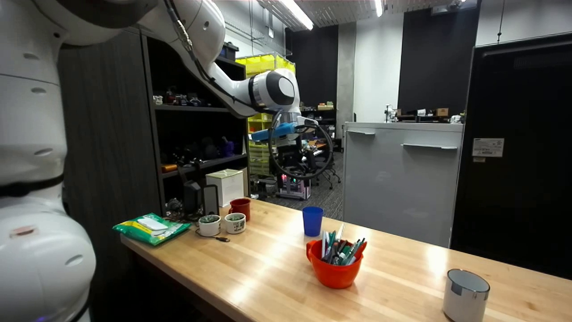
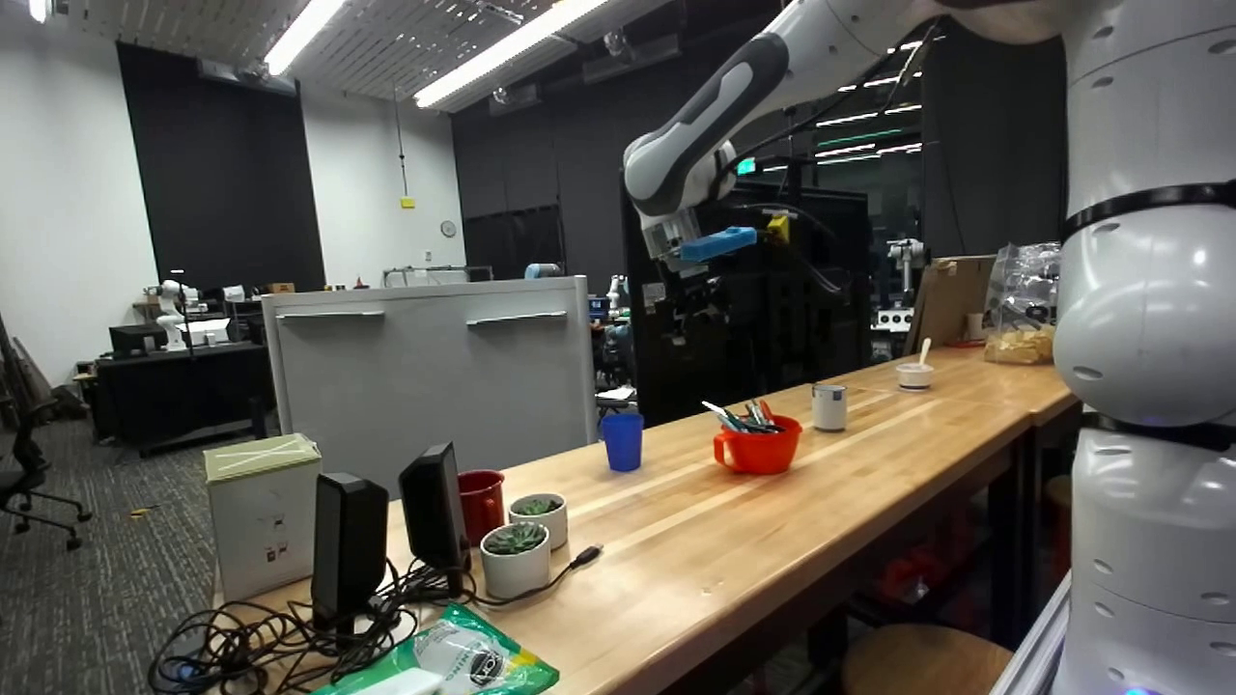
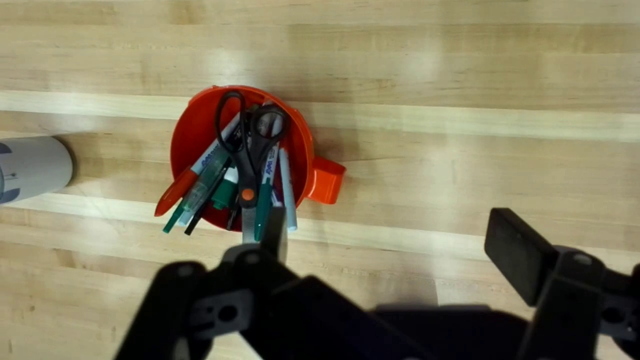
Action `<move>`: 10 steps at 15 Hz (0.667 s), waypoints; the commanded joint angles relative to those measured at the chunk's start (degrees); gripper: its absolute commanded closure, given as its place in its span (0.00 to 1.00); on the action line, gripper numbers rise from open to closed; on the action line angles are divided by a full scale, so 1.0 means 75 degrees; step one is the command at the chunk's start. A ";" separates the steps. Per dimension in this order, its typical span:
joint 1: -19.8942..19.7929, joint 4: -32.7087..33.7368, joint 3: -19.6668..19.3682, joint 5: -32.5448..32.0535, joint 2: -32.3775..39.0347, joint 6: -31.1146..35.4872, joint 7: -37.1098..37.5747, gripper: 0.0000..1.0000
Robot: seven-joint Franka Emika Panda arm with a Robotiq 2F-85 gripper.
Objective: Remove the scissors from the mug.
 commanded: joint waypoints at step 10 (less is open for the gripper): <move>-0.0172 0.3026 -0.0612 -0.0054 0.2788 -0.0888 0.0563 0.00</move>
